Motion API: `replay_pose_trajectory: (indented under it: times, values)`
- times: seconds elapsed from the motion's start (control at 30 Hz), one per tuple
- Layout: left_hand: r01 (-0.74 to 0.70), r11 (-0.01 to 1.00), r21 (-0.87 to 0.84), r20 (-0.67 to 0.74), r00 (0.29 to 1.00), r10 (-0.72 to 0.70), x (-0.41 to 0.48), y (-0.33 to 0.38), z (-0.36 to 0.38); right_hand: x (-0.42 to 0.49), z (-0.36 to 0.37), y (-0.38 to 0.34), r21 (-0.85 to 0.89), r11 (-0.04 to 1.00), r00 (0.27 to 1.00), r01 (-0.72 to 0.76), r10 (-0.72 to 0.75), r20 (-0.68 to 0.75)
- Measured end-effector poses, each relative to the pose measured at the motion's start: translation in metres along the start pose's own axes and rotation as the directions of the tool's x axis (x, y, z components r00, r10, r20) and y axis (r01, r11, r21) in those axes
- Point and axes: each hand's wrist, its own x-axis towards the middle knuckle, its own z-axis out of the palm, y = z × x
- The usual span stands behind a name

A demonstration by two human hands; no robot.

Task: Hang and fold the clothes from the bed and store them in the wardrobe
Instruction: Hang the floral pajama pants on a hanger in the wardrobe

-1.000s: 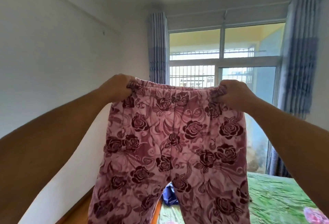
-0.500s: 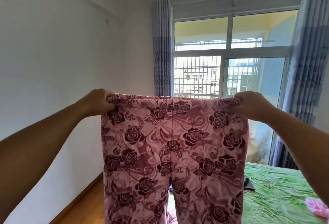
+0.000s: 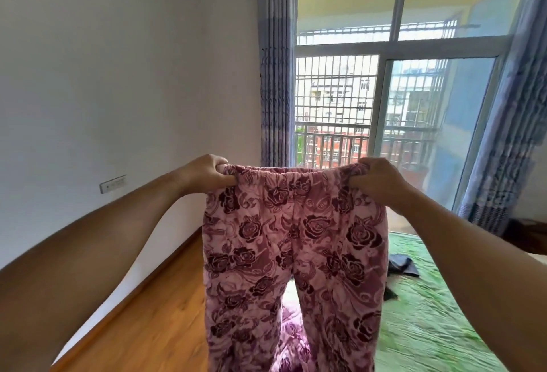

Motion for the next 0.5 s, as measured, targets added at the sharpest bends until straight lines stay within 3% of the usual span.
replay_pose_trajectory:
  times: [0.13,0.23,0.5]
  values:
    - [0.067,0.997,-0.03,-0.037,0.997,-0.068,-0.026,0.012,0.013,-0.002,0.006,0.0,0.114,0.993,0.997,-0.022,0.014,0.073]
    - [0.171,0.983,-0.065,-0.142,0.974,-0.179,-0.056,0.026,0.023,-0.01,0.011,-0.004,0.225,0.974,0.987,0.001,-0.037,0.154]
    - [0.415,0.908,-0.054,-0.413,0.819,-0.399,-0.167,0.062,0.024,-0.046,0.038,-0.055,0.442,0.894,0.912,0.074,-0.24,0.332]
